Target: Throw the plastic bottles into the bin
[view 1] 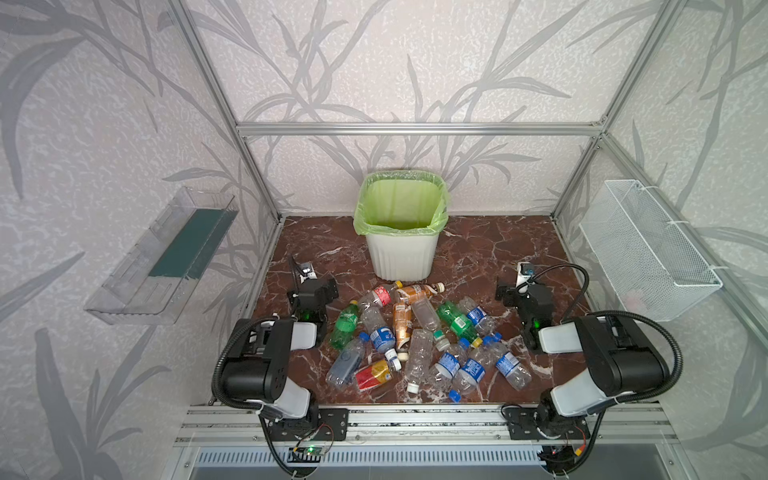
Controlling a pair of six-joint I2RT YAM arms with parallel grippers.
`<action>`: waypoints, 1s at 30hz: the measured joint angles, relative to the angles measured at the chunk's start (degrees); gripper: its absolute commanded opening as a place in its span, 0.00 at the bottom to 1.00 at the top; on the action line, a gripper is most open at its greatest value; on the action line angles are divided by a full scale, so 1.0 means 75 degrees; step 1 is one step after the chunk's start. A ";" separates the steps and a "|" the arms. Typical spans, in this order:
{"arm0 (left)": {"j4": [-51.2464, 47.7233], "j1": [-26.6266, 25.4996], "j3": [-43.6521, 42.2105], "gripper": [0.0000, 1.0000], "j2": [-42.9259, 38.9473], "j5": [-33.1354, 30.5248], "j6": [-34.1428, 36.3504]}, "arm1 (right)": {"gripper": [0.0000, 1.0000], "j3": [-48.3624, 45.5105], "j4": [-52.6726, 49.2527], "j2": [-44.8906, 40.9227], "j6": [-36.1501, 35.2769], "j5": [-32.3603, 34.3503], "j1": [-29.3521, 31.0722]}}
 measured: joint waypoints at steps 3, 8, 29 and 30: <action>0.0000 0.0000 0.0000 0.99 0.0000 0.0000 0.0000 | 0.99 0.0000 -0.0003 0.0000 -0.0006 -0.0003 0.0003; -0.0003 0.0000 0.0000 1.00 0.0000 0.0000 0.0000 | 0.99 0.0114 -0.0274 0.0000 -0.0216 -0.0560 0.0032; 0.0000 0.0000 0.0000 0.99 0.0000 0.0000 0.0000 | 0.99 0.0265 -0.0670 0.0000 -0.0530 -0.1408 0.0096; 0.0000 0.0000 0.0000 0.99 0.0000 0.0000 0.0000 | 0.99 0.0268 -0.0673 0.0000 -0.0530 -0.1408 0.0093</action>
